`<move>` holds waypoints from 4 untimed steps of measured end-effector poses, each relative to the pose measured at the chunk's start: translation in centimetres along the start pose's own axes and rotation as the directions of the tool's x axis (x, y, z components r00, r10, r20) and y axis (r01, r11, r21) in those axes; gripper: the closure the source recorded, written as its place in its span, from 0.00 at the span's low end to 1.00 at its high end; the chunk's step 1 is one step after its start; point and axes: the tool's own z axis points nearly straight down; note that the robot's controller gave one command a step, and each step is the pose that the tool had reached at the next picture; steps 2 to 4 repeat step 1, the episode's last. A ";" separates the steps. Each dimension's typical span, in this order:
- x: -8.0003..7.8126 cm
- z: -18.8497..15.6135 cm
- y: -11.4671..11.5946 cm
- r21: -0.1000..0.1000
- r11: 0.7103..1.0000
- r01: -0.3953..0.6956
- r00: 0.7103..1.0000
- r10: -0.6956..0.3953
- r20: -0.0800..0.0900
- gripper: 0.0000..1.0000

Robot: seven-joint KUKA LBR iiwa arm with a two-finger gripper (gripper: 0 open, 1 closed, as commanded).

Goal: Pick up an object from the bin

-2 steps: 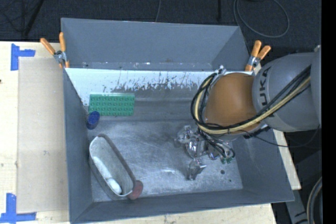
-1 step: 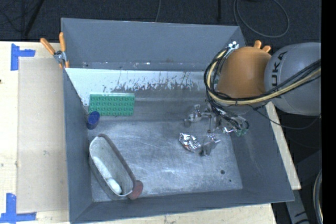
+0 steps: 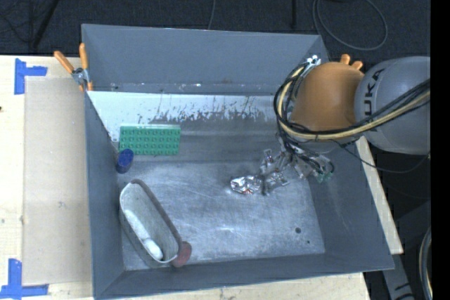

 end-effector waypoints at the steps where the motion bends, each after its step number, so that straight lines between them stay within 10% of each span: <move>1: -0.2 -14.8 0.7 0.005 0.988 0.154 0.988 -0.154 0.008 1.00; 4: -0.2 -14.8 0.7 0.005 0.988 0.154 0.988 -0.154 0.008 1.00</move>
Offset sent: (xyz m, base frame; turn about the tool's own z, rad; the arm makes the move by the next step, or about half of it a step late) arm -0.0028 0.0057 0.1428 -0.1546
